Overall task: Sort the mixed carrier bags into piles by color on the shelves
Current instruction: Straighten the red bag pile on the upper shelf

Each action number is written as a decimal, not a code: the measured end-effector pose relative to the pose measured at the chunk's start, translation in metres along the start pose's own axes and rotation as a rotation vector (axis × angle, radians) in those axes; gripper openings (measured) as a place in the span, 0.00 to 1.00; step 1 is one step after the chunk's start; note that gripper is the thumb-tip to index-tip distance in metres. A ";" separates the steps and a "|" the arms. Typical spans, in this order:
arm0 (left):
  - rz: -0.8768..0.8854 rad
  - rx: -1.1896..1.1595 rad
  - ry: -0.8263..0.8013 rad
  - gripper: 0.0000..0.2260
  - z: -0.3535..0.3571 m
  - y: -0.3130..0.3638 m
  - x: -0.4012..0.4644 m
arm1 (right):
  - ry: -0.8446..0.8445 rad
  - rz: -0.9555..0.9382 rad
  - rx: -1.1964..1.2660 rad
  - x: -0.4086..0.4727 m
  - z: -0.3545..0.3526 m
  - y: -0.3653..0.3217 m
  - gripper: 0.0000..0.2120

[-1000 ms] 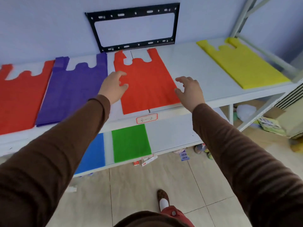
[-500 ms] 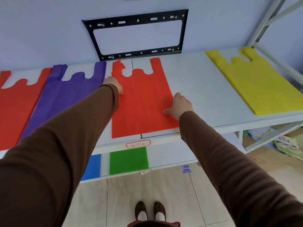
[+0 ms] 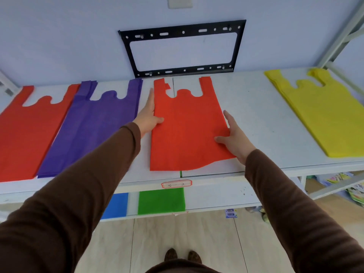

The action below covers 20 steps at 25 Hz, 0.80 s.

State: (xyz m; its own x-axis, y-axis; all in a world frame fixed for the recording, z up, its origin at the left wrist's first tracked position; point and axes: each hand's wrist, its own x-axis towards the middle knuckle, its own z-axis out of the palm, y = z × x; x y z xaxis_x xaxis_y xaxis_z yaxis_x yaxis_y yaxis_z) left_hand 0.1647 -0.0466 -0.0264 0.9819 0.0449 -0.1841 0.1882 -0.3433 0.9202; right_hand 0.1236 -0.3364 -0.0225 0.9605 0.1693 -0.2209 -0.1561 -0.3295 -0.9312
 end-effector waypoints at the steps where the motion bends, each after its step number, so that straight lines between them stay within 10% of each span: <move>1: 0.044 0.062 0.012 0.39 -0.003 0.004 -0.002 | -0.003 -0.035 0.006 0.000 0.001 -0.005 0.34; 9: 0.259 0.178 0.161 0.37 -0.134 0.054 -0.023 | -0.032 -0.176 0.166 -0.015 0.074 -0.103 0.28; 20: 0.338 0.119 0.308 0.36 -0.466 0.012 -0.109 | -0.011 -0.402 0.267 0.001 0.388 -0.226 0.31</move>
State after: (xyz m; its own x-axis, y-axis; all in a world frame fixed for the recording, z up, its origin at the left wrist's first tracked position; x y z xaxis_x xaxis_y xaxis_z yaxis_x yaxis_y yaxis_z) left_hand 0.0704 0.3816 0.1660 0.9517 0.1824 0.2470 -0.1296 -0.4907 0.8616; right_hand 0.0704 0.0983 0.0754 0.9546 0.2448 0.1698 0.1717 0.0135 -0.9850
